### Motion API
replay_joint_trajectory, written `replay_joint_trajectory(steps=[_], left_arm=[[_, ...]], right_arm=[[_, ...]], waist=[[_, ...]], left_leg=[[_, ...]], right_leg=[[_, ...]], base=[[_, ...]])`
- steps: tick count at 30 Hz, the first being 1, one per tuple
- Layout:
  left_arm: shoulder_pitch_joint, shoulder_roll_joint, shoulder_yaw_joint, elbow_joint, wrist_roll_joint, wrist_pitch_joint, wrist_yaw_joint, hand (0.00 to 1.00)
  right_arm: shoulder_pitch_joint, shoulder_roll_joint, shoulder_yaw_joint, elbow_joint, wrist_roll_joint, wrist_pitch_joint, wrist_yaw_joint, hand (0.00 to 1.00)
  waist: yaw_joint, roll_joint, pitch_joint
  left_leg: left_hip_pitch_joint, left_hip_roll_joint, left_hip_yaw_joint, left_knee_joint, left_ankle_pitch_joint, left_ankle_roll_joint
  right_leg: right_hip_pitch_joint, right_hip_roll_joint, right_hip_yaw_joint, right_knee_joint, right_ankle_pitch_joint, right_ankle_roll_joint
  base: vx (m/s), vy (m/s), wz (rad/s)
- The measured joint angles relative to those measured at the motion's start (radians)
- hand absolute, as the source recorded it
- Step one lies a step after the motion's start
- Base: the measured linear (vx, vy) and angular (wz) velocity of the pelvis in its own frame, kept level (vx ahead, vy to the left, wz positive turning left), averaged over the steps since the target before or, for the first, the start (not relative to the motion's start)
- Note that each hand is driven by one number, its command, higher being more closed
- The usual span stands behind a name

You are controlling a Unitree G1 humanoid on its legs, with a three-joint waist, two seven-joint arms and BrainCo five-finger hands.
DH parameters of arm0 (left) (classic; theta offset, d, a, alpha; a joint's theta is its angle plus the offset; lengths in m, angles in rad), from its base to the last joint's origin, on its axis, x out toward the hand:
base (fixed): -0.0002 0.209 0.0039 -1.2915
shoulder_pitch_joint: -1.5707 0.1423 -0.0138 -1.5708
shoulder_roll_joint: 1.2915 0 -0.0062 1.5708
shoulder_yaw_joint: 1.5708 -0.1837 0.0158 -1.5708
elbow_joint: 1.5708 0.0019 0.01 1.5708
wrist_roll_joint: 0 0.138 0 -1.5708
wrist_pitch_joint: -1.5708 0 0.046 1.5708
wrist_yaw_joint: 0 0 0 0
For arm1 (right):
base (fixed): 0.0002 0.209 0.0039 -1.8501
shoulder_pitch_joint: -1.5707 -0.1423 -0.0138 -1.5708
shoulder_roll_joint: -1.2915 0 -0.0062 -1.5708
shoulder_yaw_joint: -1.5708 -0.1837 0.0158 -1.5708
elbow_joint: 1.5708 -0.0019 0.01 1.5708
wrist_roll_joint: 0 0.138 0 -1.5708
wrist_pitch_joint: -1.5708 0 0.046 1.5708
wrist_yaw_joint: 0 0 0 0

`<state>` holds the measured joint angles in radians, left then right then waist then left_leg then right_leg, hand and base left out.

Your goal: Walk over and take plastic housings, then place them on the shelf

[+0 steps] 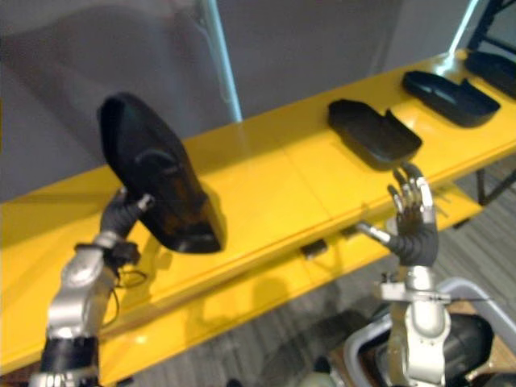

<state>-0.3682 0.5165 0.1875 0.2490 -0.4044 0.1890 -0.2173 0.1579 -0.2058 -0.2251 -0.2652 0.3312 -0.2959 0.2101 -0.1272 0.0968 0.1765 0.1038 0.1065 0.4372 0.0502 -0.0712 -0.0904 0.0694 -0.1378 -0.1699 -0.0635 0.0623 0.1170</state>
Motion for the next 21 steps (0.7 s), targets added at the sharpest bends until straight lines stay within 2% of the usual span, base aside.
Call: replay_joint_trajectory(steps=[2,5,9,12,17,21], left_arm=[[-0.065,0.061,-0.002,0.127,-0.068,0.036,-0.027,1.0],[-0.088,0.082,-0.005,0.254,-0.161,0.066,-0.041,1.0],[-0.119,0.092,-0.017,0.355,-0.234,0.077,-0.034,1.0],[-0.121,0.107,-0.042,0.403,-0.305,0.129,-0.012,1.0],[-0.112,0.106,-0.054,0.451,-0.301,0.208,-0.002,1.0],[-0.099,0.103,-0.088,0.477,-0.301,0.23,0.007,1.0]], right_arm=[[0.02,-0.017,0.002,0.0,0.0,0.004,0.03,0.0],[0.033,-0.053,0.019,0.009,0.0,0.034,0.053,0.0],[0.042,-0.065,0.036,0.01,0.0,0.045,0.062,0.0],[0.062,-0.067,0.06,0.01,0.009,0.058,0.079,0.0],[0.084,-0.067,0.104,0.009,0.01,0.062,0.098,0.0],[0.086,-0.067,0.121,0.009,0.01,0.067,0.096,0.0]], waist=[[-0.029,0.025,0.007],[-0.05,0.044,0.0],[-0.065,0.048,0.001],[-0.081,0.052,0.003],[-0.083,0.053,0.004],[-0.085,0.053,0.004]], left_leg=[[-0.001,-0.017,-0.004,-0.019,0.007,0.011],[0.001,-0.023,-0.018,-0.025,0.013,0.019],[0.007,-0.019,-0.018,-0.024,0.013,0.019],[0.01,-0.02,-0.016,-0.024,0.014,0.019],[0.016,-0.021,-0.015,-0.024,0.013,0.019],[0.016,-0.023,-0.016,-0.026,0.013,0.019]], right_leg=[[-0.016,-0.012,0.02,-0.001,0.008,0.006],[-0.033,-0.021,0.048,-0.002,0.013,0.011],[-0.033,-0.016,0.062,-0.002,0.014,0.01],[-0.034,-0.017,0.07,-0.002,0.014,0.009],[-0.04,-0.017,0.091,-0.002,0.015,0.007],[-0.043,-0.018,0.092,-0.001,0.013,0.003]], base=[[-0.01,0.029,-0.25],[0.0,-0.005,-0.25],[-0.01,-0.03,-0.11],[-0.04,-0.029,-0.06],[-0.05,-0.023,-0.11],[-0.07,-0.026,-0.02]])
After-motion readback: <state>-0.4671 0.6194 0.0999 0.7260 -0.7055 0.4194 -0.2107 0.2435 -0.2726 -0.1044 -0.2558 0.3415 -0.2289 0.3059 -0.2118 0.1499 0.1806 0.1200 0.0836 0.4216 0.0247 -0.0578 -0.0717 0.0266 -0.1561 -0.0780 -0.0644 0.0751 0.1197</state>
